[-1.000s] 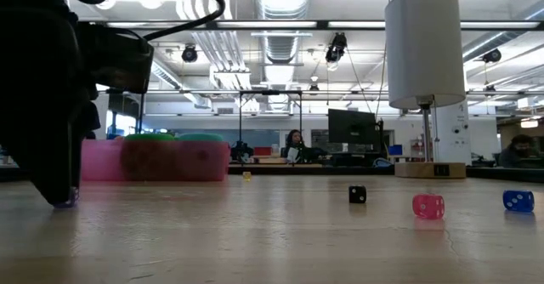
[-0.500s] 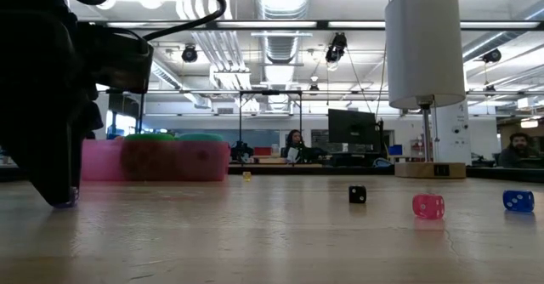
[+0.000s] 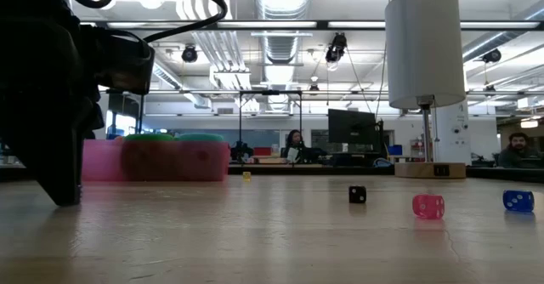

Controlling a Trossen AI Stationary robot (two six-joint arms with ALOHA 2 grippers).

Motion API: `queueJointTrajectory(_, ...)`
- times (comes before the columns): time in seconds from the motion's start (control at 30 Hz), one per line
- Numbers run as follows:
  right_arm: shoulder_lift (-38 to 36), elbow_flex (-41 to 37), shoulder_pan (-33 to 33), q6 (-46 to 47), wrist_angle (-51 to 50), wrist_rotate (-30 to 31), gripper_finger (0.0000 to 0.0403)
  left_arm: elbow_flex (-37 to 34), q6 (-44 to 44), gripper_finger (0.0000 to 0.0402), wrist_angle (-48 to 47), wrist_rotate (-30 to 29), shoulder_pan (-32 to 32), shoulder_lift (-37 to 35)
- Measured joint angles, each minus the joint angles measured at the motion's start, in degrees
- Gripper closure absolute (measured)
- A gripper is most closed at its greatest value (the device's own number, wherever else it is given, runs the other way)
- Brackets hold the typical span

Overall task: Pick & Place Dice
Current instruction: Put the small purple dice into the red bin

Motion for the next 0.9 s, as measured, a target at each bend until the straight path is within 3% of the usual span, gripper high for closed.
queueJointTrajectory(0.17,0.0,0.0,0.0,0.0,0.0,0.0,0.0337,0.0,0.4,0.035,0.6,0.2,0.0,0.0)
queueJointTrajectory(0.43,0.0,-0.4,0.0,0.0,0.0,0.0,0.0329,0.0,0.4,0.035,-0.2,1.7,1.3,-2.1)
queueJointTrajectory(0.6,0.0,-0.8,0.0,0.0,-0.1,0.0,0.0322,0.1,-0.6,0.035,-2.8,0.4,4.4,-9.9)
queueJointTrajectory(0.9,0.0,-0.9,0.0,0.1,0.0,0.0,0.0332,0.1,-7.7,0.035,-12.8,-9.8,13.2,-26.4)
